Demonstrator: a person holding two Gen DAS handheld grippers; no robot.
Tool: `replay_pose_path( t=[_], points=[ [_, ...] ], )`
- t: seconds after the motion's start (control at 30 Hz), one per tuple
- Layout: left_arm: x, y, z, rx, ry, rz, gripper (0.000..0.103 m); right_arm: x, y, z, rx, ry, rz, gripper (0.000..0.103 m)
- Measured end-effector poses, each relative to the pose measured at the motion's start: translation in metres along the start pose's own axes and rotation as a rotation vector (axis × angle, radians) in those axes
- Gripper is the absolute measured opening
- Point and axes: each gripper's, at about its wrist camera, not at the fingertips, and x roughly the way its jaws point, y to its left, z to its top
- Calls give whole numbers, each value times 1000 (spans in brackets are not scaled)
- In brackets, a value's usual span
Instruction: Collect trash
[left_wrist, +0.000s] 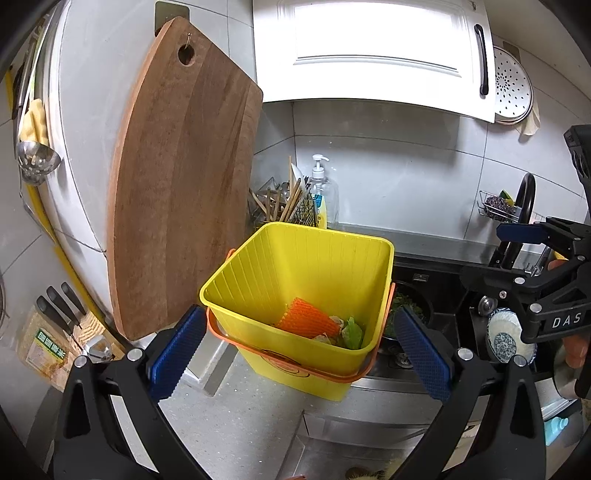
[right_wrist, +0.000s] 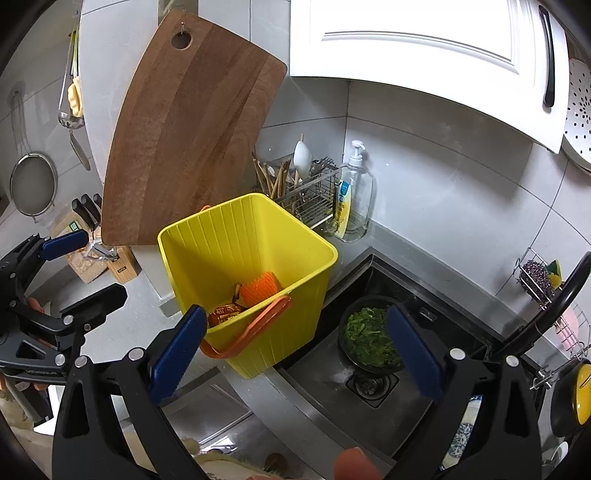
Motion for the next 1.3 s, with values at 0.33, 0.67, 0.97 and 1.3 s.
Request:
replay_pose_path(
  t=[0.33, 0.67, 0.97, 1.3],
  points=[
    [-2, 2, 0, 6, -8, 24, 99, 5, 5, 3, -9, 9, 2, 95],
    [-3, 7, -3, -4, 4, 45, 99, 8, 1, 1, -4, 17, -12, 95],
    [-6, 5, -5, 1, 9, 65, 99, 10, 4, -1, -9, 21, -24, 95],
    [-12, 4, -4, -7, -18, 69, 99, 9, 3, -2, -9, 19, -23, 95]
  ],
)
